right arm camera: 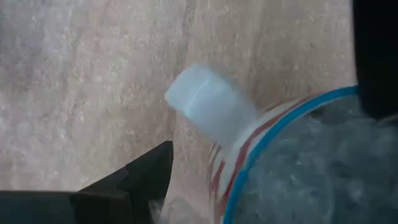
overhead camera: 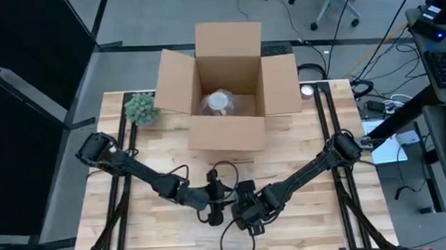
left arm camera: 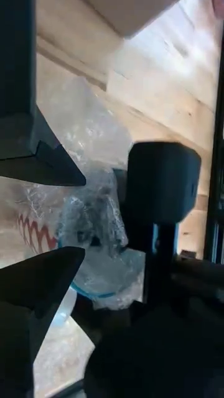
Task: Wrap mug
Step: Wrap the red mug with bubble wrap
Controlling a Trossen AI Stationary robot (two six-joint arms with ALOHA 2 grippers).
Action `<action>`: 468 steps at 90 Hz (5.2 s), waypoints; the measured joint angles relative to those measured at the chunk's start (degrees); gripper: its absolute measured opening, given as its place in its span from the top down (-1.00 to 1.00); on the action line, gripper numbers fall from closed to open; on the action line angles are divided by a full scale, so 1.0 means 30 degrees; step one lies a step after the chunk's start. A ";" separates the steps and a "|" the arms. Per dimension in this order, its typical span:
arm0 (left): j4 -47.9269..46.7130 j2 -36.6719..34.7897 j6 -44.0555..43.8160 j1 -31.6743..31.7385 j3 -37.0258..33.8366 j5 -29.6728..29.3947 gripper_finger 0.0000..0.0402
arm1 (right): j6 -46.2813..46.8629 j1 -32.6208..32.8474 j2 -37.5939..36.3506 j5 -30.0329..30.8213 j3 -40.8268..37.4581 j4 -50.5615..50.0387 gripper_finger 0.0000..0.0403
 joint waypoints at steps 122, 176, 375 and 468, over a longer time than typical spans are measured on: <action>-0.0259 -0.1461 0.0435 0.0144 0.1473 0.0223 0.20 | 0.0601 0.0219 -0.2463 0.1683 0.0073 -0.0808 -0.20; 0.0274 0.1766 -0.0505 0.0697 0.1870 0.0383 0.20 | -0.0042 0.0211 -0.2716 0.1631 0.0007 -0.0857 -0.20; 0.0642 0.1678 -0.0060 0.0660 0.1790 0.1160 0.20 | 0.1376 0.0843 -0.0246 0.1572 0.0036 -0.1004 -0.20; 0.0652 0.1678 -0.0083 0.0609 0.1790 0.1403 0.20 | 0.0814 0.0750 -0.0503 -0.1777 0.0044 -0.1145 -0.02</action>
